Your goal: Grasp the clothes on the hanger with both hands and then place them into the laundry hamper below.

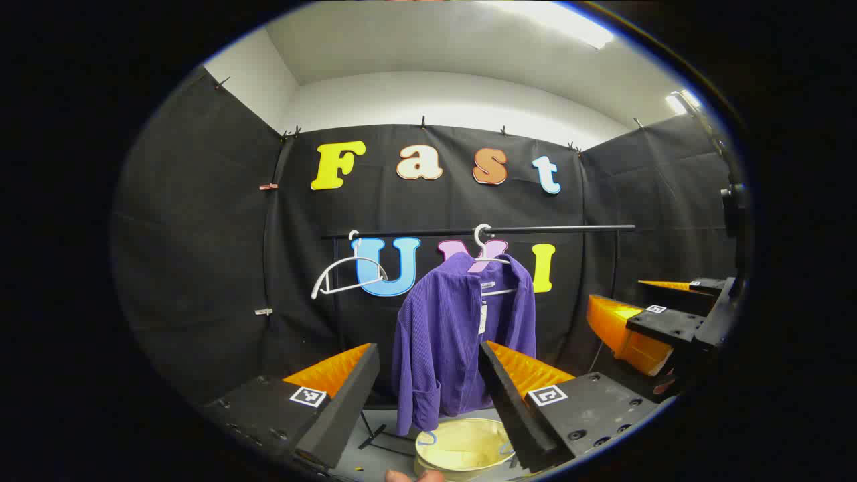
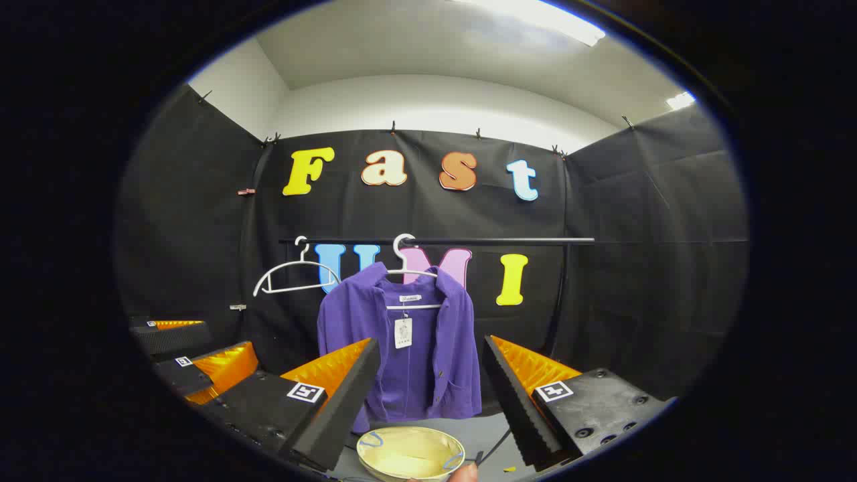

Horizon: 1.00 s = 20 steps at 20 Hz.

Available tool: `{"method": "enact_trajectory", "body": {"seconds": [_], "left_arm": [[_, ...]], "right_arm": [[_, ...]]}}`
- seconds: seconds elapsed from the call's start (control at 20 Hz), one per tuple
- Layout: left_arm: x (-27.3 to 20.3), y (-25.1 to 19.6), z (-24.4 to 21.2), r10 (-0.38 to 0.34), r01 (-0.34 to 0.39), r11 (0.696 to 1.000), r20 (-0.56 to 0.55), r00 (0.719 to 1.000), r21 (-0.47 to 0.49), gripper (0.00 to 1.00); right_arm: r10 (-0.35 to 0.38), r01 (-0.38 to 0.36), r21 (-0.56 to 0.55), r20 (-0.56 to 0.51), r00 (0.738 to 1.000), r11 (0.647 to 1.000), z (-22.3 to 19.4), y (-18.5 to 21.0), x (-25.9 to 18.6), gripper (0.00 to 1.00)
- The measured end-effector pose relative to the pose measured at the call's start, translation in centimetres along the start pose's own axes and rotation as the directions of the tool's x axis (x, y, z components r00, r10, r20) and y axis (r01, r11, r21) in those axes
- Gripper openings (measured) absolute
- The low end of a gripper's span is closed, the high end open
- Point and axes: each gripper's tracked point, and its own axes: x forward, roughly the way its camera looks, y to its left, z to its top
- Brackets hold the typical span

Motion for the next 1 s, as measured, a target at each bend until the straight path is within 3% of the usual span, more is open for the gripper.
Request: {"method": "enact_trajectory", "body": {"seconds": [1.0], "left_arm": [[0.2,-0.6,-0.8,-0.031,0.031,0.999,-0.004,1.0,0.015,0.93]], "right_arm": [[-0.013,0.013,-0.001,-0.004,1.0,1.0,-1.0,0.4,1.0,0.98]]}}
